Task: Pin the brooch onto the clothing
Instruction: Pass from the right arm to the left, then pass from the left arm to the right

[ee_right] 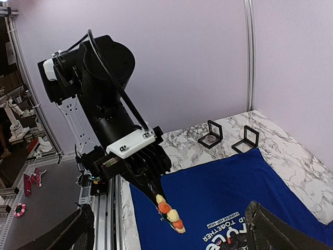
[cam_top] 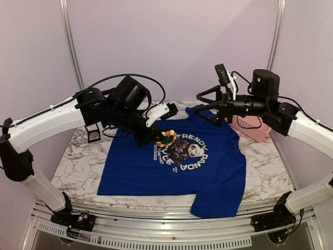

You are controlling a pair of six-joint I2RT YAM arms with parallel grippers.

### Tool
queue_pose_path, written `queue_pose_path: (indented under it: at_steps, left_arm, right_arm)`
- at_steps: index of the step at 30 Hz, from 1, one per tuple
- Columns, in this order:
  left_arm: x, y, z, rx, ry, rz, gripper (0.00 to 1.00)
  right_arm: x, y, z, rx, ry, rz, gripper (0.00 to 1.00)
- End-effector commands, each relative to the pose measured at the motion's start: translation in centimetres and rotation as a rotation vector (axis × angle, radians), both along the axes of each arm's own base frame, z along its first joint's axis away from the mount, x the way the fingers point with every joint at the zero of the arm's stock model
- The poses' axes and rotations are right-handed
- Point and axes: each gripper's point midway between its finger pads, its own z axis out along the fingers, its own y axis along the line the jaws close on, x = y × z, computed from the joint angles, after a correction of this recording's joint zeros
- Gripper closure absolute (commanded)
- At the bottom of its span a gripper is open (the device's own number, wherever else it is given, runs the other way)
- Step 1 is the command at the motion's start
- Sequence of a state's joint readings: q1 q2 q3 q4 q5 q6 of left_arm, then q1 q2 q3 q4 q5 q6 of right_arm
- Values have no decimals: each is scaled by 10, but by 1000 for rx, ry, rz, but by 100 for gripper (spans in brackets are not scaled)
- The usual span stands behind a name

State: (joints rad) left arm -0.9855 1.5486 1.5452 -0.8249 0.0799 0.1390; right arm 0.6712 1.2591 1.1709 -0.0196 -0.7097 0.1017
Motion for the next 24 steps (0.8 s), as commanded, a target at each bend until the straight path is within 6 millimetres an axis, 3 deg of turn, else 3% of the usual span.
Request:
queue_pose_path:
  at_steps: [1, 6, 10, 15, 24]
  left_arm:
    - [-3, 12, -16, 114, 35, 15, 100]
    - [-12, 4, 0, 59, 62, -11, 100]
    - [-23, -1, 2, 84, 109, -58, 100]
    - [-38, -22, 12, 26, 184, -153, 100]
    - [-37, -41, 26, -44, 198, -193, 100]
  right_arm:
    - [0, -4, -6, 1, -8, -20, 1]
    - [-3, -7, -13, 31, -20, -18, 2]
    - [-12, -4, -32, 31, 4, 41, 4]
    - [-17, 1, -57, 8, 52, 89, 5]
    - [-26, 15, -74, 26, 48, 140, 7]
